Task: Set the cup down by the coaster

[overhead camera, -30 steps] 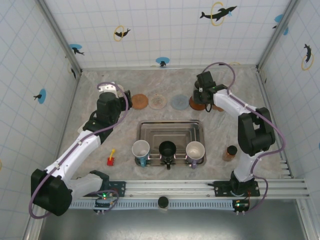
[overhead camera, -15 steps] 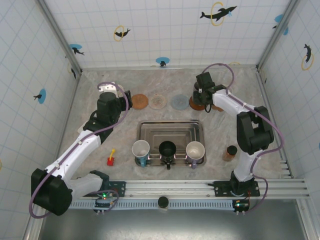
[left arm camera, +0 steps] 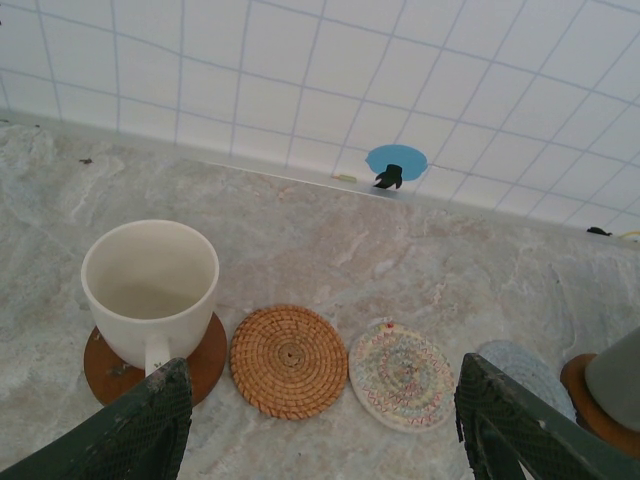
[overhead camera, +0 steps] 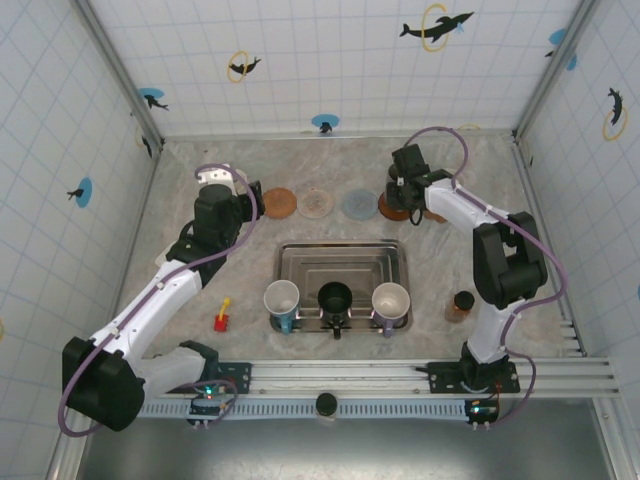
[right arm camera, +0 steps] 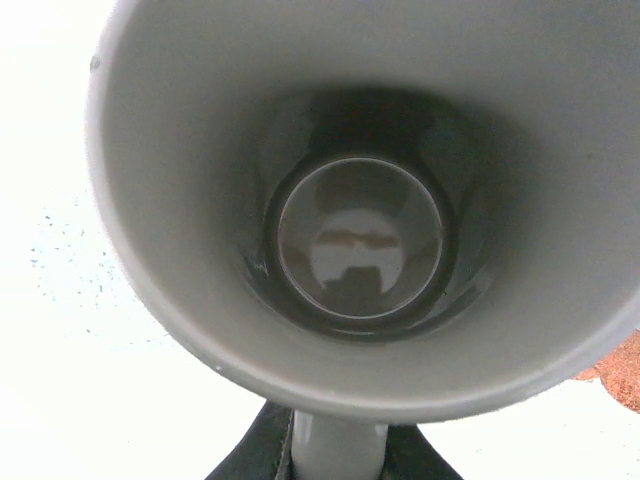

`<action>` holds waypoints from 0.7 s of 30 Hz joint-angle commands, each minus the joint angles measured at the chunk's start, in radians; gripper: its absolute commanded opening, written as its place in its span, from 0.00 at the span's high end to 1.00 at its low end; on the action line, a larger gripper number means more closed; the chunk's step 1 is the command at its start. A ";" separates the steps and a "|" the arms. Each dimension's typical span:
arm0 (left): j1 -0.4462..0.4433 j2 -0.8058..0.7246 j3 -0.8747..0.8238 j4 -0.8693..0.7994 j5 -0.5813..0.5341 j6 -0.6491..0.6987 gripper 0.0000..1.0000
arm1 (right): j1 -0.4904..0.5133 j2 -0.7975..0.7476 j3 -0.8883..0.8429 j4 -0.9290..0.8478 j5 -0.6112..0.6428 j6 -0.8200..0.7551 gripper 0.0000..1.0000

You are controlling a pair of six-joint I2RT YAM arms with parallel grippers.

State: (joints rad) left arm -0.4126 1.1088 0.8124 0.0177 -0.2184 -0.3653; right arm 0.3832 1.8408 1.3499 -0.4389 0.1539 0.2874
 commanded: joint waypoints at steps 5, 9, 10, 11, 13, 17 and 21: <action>-0.005 0.003 0.019 0.025 0.006 0.017 0.30 | 0.001 -0.017 0.019 0.076 0.025 0.000 1.00; -0.005 0.002 0.019 0.025 0.005 0.017 0.30 | 0.003 -0.020 0.014 0.072 0.027 -0.002 1.00; -0.004 0.003 0.020 0.024 0.005 0.017 0.30 | 0.003 -0.021 0.012 0.071 0.029 -0.003 1.00; -0.004 0.002 0.020 0.024 0.005 0.017 0.30 | 0.003 -0.023 0.011 0.070 0.031 -0.003 1.00; -0.005 0.001 0.020 0.023 0.005 0.017 0.30 | 0.005 -0.025 0.008 0.068 0.035 -0.004 1.00; -0.006 -0.002 0.019 0.022 0.005 0.017 0.30 | 0.006 -0.031 -0.001 0.070 0.036 -0.004 1.00; -0.005 -0.004 0.018 0.021 0.005 0.017 0.30 | 0.010 -0.034 -0.009 0.071 0.036 -0.002 1.00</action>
State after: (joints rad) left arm -0.4126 1.1088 0.8124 0.0177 -0.2184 -0.3653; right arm 0.3862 1.8408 1.3457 -0.4389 0.1619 0.2874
